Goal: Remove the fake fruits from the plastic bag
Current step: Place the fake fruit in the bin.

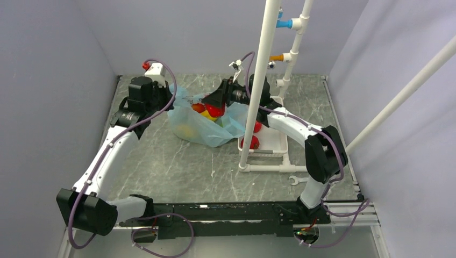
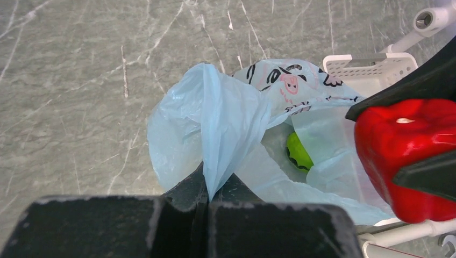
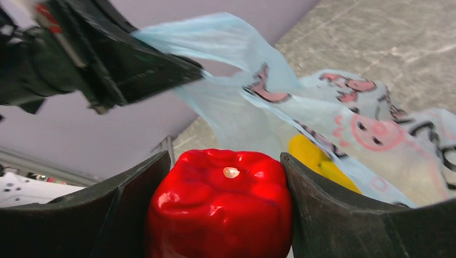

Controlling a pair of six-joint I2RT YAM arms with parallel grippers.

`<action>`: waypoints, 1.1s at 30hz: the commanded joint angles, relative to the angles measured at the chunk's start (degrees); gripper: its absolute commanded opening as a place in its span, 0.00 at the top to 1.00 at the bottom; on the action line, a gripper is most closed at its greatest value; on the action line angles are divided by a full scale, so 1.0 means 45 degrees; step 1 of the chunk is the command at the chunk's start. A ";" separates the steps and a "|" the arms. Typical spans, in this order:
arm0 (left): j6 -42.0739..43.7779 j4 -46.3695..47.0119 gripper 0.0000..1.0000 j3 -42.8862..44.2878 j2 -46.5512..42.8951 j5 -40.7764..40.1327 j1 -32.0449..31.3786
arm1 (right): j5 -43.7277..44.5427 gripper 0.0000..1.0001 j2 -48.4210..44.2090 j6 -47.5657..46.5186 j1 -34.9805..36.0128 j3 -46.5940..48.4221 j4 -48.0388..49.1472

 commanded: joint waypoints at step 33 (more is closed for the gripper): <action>-0.0210 0.0034 1.00 0.0424 -0.0989 -0.0950 0.0171 | 1.2918 0.41 -0.5546 -0.5118 -0.0999 -0.4606 -0.9233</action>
